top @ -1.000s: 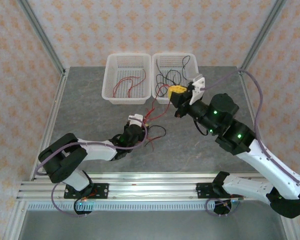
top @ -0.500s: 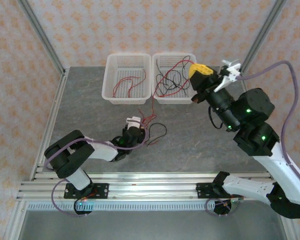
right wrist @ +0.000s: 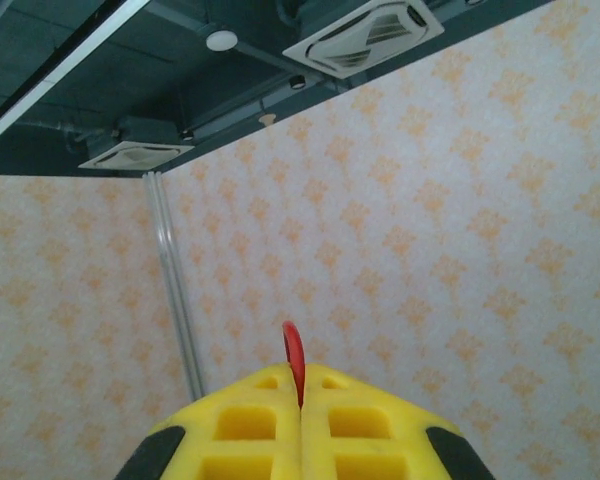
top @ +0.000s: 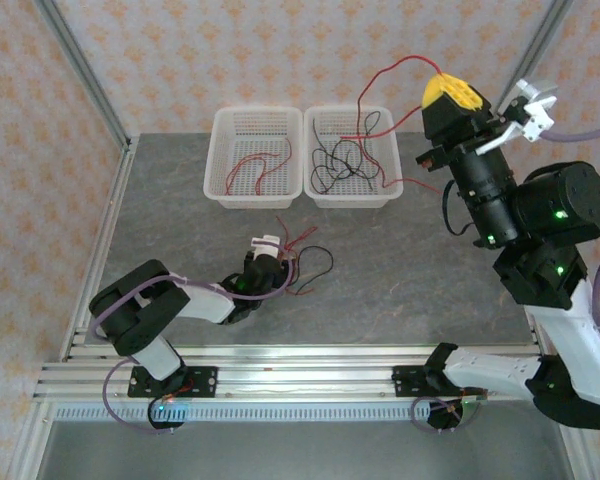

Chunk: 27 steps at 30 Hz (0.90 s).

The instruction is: Untangle the cables

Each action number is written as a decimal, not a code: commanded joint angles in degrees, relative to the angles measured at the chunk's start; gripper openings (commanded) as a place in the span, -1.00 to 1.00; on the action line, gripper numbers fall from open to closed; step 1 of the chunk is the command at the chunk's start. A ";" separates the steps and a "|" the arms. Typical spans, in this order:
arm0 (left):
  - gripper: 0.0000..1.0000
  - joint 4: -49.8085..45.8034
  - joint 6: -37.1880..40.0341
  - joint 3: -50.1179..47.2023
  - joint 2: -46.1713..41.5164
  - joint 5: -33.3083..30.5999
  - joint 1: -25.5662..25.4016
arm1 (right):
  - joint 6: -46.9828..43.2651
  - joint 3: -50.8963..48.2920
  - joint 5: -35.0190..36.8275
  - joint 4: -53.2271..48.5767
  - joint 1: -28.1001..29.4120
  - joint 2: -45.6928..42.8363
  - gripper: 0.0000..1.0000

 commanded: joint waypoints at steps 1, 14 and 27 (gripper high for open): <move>0.59 -1.95 1.86 1.84 -5.48 2.66 0.08 | -3.80 2.83 1.70 2.70 0.00 3.31 -1.00; 0.99 -14.30 5.32 2.40 -33.61 3.78 -1.74 | -4.64 14.73 -1.91 6.08 -0.86 19.35 -1.00; 0.97 -19.50 -0.61 -2.70 -51.04 12.12 0.88 | -0.98 34.38 -6.35 8.69 -3.31 41.11 -1.00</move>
